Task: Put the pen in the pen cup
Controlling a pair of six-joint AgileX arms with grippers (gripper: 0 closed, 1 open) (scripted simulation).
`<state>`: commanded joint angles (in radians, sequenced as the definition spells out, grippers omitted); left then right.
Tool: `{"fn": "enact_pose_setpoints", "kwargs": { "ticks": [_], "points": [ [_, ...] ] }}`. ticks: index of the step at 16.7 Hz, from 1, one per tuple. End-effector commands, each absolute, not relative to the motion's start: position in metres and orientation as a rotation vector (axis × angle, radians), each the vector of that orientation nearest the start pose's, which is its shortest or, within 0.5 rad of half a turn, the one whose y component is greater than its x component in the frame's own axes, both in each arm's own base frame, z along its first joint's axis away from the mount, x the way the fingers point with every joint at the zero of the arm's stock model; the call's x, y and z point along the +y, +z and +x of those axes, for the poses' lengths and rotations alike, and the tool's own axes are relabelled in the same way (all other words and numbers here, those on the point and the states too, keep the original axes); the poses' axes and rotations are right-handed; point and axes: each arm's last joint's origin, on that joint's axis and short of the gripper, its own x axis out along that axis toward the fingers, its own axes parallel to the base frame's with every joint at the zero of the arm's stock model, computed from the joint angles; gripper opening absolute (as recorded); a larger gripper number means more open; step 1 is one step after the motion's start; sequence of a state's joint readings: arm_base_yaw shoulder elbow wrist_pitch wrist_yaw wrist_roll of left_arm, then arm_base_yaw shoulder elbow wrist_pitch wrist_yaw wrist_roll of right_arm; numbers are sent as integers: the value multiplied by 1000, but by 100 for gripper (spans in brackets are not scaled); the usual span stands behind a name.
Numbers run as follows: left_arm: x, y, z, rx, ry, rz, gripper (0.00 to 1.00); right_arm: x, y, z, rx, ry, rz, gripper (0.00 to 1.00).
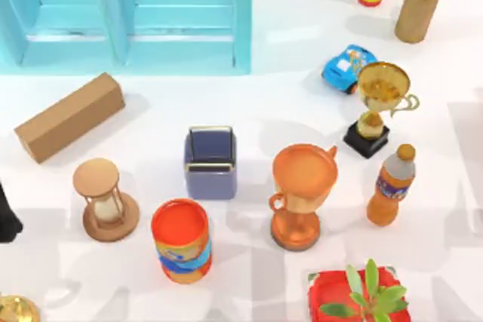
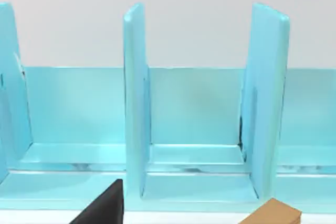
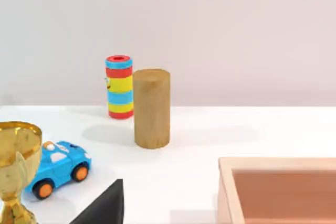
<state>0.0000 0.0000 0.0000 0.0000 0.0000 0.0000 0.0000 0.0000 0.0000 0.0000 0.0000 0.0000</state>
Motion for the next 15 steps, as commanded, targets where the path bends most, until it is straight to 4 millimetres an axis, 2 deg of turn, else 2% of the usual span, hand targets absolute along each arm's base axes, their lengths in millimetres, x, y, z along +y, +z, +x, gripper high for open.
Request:
{"fn": "enact_pose_setpoints", "kwargs": {
  "ticks": [1,3,5,9,12,15],
  "points": [
    [-1,175,102,-57,0,-1,100,-1,160,106,0,0,0,100],
    [-1,178,102,-54,1,-4,100,-1,160,106,0,0,0,100],
    [3,189,102,-34,8,-20,100,-1,160,106,0,0,0,100],
    [16,240,111,52,43,-95,100,-1,160,106,0,0,0,100],
    [38,284,137,175,86,-206,100,-1,160,106,0,0,0,100],
    [79,308,185,352,147,-382,100,-1,160,106,0,0,0,100]
  ]
}}
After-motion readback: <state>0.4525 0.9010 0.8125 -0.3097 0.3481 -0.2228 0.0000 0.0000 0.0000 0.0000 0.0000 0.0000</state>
